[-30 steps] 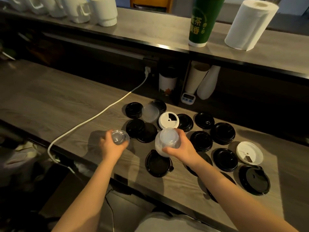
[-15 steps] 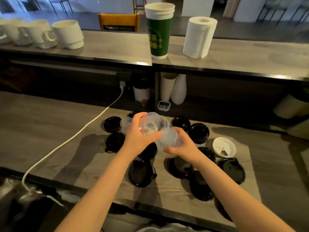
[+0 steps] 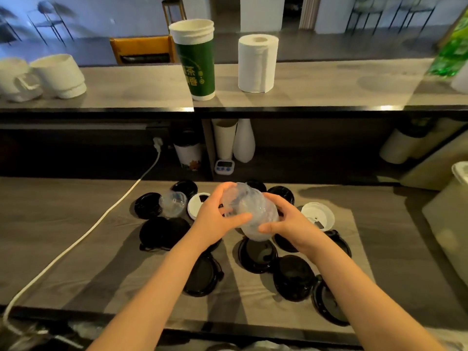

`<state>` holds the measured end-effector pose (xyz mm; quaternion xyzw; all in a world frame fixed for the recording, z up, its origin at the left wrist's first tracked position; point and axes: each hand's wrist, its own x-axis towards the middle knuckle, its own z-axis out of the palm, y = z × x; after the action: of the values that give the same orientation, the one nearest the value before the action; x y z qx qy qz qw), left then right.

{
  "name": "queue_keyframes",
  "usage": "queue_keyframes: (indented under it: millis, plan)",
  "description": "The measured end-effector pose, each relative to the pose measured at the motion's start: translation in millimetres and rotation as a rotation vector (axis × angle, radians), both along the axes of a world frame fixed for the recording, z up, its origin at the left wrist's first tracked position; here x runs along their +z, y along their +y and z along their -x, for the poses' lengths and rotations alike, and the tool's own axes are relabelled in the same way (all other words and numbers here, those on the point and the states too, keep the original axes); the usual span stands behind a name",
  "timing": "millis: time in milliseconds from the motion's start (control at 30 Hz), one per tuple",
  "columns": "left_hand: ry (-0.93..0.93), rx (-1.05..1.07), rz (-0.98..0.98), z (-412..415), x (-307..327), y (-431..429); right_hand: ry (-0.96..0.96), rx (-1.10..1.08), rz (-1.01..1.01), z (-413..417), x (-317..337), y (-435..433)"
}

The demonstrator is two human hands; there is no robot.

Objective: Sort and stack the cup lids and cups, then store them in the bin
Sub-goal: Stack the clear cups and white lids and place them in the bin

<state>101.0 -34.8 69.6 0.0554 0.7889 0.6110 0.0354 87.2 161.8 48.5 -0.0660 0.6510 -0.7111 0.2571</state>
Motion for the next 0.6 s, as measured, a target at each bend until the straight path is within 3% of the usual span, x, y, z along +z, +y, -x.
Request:
queue_keyframes:
  millis: [100,300,467,600]
  plan:
    - [-0.002,-0.051,0.063,1,1,4,-0.025,0.03,0.083,1,1,-1]
    - [-0.029,-0.096,0.156,2,3,4,-0.201,-0.071,0.453,6,-2,3]
    - [-0.069,-0.142,0.259,2,-1,14,-0.128,-0.095,0.217,5,-7,-9]
    - [-0.104,-0.173,0.328,1,-6,12,-0.181,-0.084,0.179,7,-12,-12]
